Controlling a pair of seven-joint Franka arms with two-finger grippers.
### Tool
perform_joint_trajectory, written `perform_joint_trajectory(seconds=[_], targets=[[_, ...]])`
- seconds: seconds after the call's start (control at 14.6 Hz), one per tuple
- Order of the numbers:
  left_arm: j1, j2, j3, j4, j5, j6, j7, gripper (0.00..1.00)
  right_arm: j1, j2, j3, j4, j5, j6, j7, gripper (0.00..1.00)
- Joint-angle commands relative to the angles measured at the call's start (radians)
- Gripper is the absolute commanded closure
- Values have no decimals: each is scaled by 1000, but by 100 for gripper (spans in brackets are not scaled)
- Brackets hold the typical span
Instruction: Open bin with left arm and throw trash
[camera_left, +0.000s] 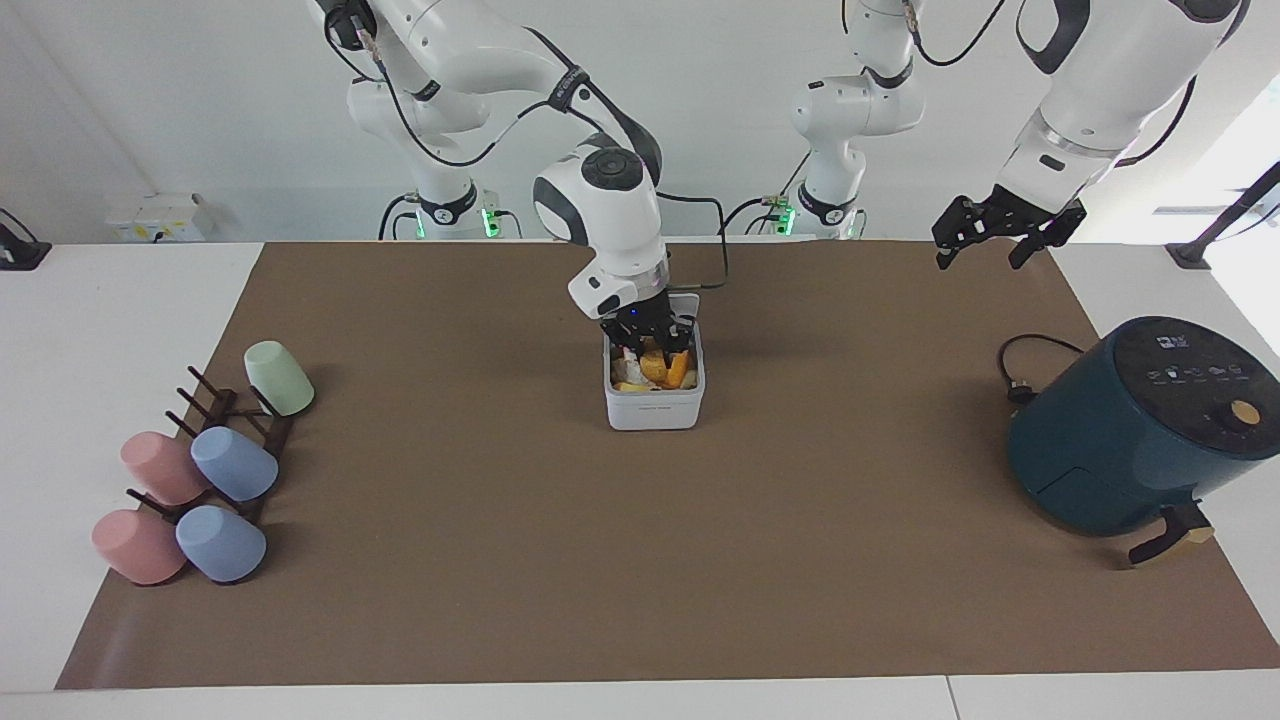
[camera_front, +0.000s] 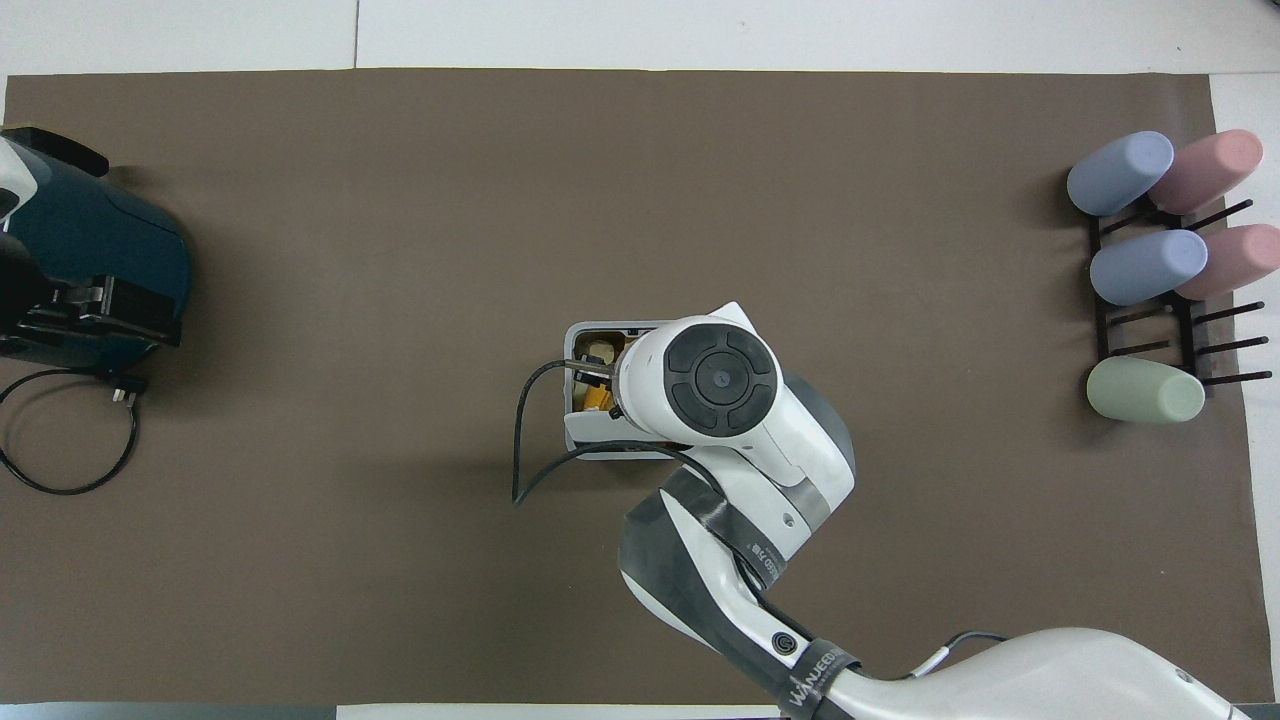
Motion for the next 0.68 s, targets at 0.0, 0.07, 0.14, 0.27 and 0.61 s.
perform_joint_trajectory(seconds=[0.0,0.07,0.14,0.27,0.61], targets=[[-3,-13,2,-13,-5,8,-7,0,-20,18,18,6,-28,-30,19,0],[-3,-11,2,-15,-5,8,-7,0,-20,1,20,8,-28,-38,19,0],[-4,-13,1,-13,-5,11,-9,0,-20,-14,26,8,-28,-46,22,0],[-8,-13,1,-15,-5,19,-10,0,-20,-35,35,25,-20,-89,20,0],[-9,-13,1,-19,-6,33,-4,0,-22,-68,24,164,-17,-282,-10,0]])
